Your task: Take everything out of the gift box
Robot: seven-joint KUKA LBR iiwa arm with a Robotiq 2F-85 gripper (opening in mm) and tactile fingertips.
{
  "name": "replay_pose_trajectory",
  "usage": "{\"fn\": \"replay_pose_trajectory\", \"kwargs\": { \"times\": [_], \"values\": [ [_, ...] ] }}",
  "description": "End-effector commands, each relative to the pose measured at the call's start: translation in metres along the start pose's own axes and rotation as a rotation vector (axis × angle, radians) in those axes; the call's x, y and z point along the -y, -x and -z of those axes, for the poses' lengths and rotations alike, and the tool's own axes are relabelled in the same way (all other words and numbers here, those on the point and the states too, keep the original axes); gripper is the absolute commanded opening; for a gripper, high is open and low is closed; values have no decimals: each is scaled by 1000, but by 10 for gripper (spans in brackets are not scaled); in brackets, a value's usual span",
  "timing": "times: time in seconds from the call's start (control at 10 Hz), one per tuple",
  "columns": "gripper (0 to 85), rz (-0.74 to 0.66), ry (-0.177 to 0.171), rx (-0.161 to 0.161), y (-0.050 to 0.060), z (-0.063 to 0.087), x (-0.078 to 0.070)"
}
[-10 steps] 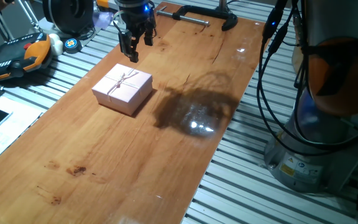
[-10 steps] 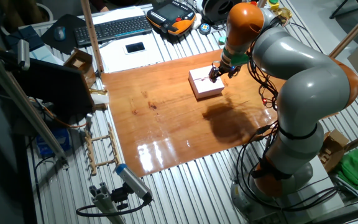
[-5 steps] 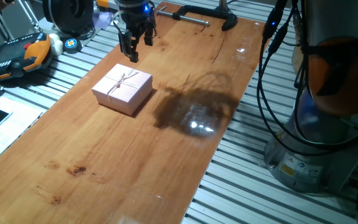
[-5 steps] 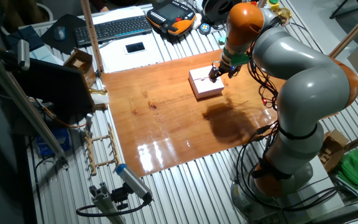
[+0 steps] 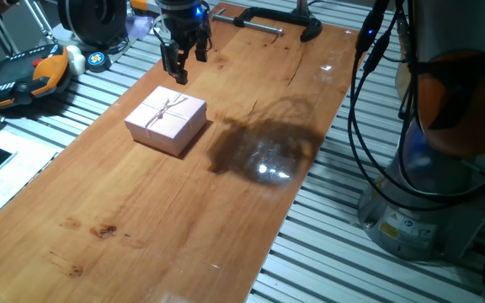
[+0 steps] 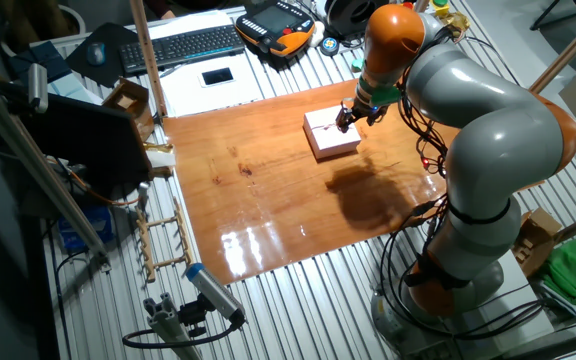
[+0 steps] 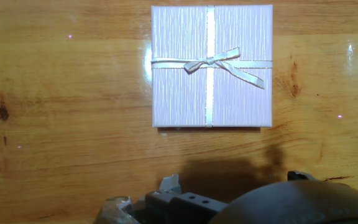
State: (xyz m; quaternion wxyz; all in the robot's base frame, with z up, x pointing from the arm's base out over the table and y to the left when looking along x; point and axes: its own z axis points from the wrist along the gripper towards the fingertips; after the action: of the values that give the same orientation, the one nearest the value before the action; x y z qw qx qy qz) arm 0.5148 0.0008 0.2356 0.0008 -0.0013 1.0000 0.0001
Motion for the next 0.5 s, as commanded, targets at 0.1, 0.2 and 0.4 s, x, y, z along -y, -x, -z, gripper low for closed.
{"fn": "replay_pose_trajectory", "kwargs": {
  "times": [0.1, 0.2, 0.4],
  "values": [
    [10, 113, -52, 20, 0, 1, 1],
    [10, 114, -54, 20, 0, 1, 1],
    [10, 115, -55, 19, 0, 2, 5]
  ]
}}
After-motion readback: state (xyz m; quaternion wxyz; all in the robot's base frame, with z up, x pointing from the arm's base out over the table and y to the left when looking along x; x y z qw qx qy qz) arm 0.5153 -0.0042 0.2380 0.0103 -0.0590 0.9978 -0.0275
